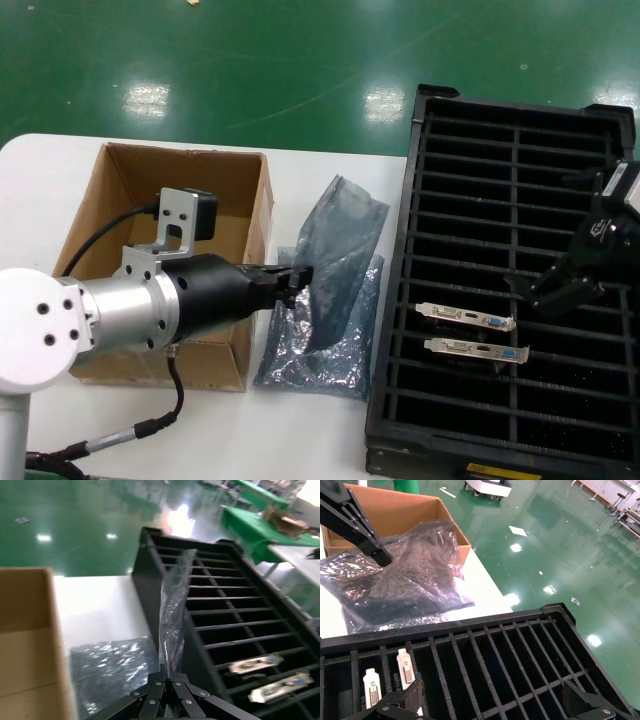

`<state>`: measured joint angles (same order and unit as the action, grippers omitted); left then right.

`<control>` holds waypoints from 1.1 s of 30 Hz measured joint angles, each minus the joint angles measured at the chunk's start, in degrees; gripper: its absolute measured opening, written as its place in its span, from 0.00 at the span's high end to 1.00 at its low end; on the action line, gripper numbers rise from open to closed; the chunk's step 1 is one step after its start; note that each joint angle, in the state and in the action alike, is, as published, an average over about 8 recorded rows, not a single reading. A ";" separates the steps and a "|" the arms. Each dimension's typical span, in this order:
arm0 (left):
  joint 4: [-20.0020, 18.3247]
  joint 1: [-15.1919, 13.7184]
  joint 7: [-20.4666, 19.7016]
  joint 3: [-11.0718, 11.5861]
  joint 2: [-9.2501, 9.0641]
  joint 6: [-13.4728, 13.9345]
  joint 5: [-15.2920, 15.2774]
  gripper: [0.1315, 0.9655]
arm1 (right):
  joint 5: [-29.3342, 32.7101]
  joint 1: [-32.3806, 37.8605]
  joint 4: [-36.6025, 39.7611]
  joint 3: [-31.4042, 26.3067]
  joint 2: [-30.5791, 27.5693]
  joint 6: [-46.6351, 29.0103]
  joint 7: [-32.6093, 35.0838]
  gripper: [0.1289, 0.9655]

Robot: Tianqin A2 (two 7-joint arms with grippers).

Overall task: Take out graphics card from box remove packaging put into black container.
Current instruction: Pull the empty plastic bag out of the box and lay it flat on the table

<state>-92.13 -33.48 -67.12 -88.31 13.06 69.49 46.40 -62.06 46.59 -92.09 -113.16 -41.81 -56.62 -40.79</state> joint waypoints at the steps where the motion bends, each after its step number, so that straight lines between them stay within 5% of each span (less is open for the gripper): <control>1: 0.60 -0.17 -0.45 -0.22 0.15 -0.47 -0.57 0.99 | 0.00 0.00 0.00 0.00 0.00 0.00 0.00 0.00; 16: 3.54 -2.15 -4.17 -3.52 -0.96 -3.99 -3.07 0.98 | 0.00 0.00 0.00 0.00 0.00 0.00 0.00 0.00; 33: 3.75 -4.57 -5.60 -2.82 0.71 -6.04 -4.11 0.73 | 0.00 0.00 0.00 0.00 0.00 0.00 0.00 0.00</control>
<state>-88.38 -38.05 -72.71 -91.13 13.77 63.45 42.28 -62.06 46.59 -92.09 -113.16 -41.81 -56.62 -40.79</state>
